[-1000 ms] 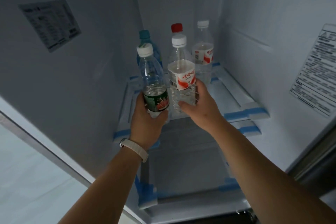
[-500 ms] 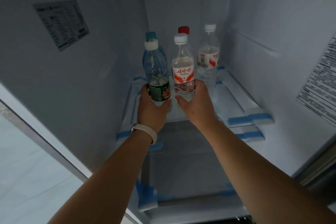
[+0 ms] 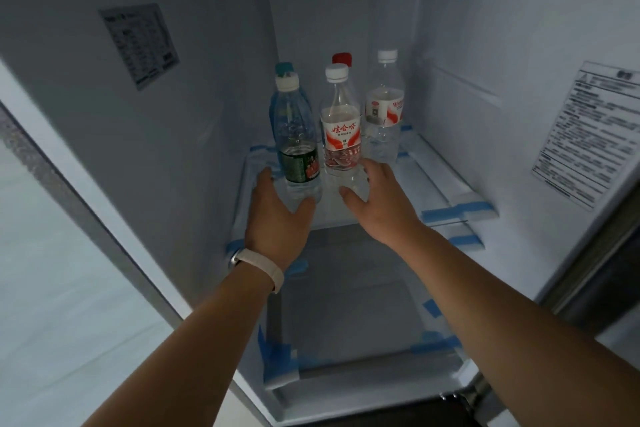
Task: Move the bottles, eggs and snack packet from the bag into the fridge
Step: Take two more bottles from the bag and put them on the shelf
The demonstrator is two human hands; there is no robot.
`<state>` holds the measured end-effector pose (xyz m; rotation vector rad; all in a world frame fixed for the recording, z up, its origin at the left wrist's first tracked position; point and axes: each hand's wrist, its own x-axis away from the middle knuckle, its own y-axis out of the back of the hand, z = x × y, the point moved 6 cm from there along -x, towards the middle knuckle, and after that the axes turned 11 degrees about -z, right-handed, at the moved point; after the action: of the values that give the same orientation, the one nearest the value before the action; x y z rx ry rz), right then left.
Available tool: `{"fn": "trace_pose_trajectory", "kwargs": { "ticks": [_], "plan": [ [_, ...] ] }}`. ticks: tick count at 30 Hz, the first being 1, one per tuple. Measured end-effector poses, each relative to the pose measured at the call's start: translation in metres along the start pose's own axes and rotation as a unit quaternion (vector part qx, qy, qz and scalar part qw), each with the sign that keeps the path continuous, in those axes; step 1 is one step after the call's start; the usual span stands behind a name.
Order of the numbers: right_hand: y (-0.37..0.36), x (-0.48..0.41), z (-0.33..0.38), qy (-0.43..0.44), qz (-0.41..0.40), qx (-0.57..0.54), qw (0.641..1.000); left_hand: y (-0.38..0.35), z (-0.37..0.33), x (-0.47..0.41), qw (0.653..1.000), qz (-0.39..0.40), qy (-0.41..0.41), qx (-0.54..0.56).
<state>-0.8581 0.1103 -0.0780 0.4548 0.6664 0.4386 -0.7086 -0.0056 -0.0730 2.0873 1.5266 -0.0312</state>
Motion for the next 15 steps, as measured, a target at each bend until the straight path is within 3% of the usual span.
{"fn": "trace_pose_trajectory", "kwargs": {
  "ticks": [2,5,9,15],
  "plan": [
    [0.008,0.014,0.009,0.034,0.017,0.032,0.999,0.015,-0.007,0.019,0.994,0.012,-0.09,-0.066],
    [0.016,0.033,0.024,0.105,0.07,0.13,0.983,0.035,-0.008,0.043,0.955,0.032,-0.217,-0.197],
    [0.023,0.064,0.049,0.179,0.136,0.224,0.948,0.056,0.0,0.064,0.917,0.065,-0.26,-0.295],
    [0.032,0.118,0.086,0.237,0.174,0.282,0.913,0.088,0.008,0.098,0.88,0.112,-0.313,-0.34]
  ]
}}
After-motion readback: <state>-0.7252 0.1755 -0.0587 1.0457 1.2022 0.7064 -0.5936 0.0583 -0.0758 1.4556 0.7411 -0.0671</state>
